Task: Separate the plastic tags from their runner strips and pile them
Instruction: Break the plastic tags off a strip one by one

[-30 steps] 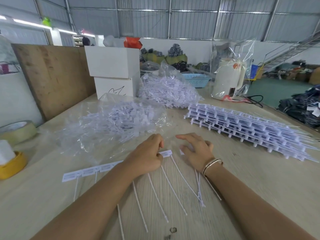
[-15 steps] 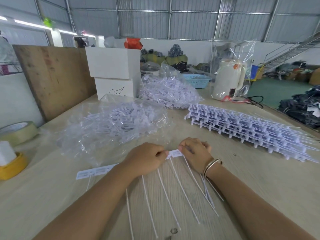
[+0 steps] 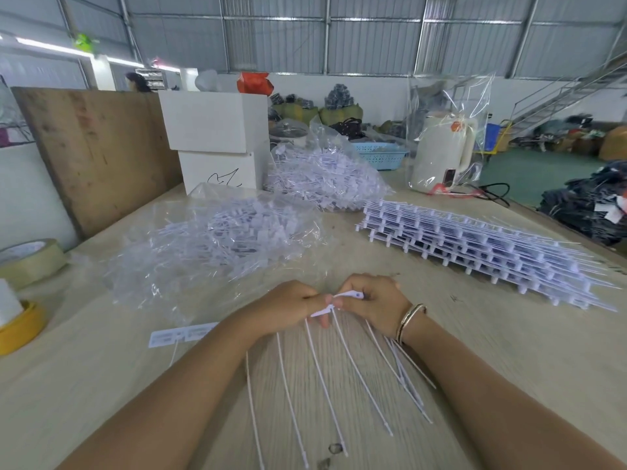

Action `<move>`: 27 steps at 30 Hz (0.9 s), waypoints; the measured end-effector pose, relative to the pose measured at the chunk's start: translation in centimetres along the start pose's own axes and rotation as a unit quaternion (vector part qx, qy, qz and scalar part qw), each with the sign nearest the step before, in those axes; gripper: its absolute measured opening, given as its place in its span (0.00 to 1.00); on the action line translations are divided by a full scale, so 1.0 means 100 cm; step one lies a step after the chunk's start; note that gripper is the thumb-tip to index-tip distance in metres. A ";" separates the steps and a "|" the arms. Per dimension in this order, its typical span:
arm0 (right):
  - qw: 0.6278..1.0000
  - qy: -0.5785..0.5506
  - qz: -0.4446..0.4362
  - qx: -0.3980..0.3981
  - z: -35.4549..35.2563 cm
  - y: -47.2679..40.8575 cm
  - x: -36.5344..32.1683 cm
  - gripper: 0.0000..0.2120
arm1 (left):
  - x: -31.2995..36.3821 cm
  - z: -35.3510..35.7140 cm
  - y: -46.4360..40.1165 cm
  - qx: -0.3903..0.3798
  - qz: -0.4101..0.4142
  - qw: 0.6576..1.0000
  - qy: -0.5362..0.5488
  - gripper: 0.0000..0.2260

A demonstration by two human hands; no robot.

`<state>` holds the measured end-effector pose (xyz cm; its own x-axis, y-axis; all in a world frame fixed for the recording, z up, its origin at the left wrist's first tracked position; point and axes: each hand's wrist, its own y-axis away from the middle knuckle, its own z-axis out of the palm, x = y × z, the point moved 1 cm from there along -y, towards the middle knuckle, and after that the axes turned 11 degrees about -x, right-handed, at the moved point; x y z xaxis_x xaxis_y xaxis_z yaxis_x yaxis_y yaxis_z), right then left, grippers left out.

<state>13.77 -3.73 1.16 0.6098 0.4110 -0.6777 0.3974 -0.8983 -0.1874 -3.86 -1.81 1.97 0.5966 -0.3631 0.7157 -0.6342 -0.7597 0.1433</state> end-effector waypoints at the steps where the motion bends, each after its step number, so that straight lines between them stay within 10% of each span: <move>1: 1.000 -0.006 -0.018 0.014 0.000 0.001 -0.001 0.08 | 0.001 -0.001 0.001 -0.011 0.000 1.000 0.016 0.18; 22: 0.979 0.114 -0.136 0.102 0.005 0.001 -0.011 0.14 | -0.002 -0.007 0.007 -0.081 0.021 0.983 0.165 0.31; 27: 0.975 0.129 -0.145 0.112 0.006 0.001 -0.014 0.13 | -0.003 -0.008 0.002 -0.038 0.015 0.978 0.203 0.20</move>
<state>12.55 -4.49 1.60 0.6568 0.6528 -0.3775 0.4373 -0.7375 -0.5146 -4.54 -1.41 2.31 0.3417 -0.1289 0.9309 -0.6929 -0.7037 0.1569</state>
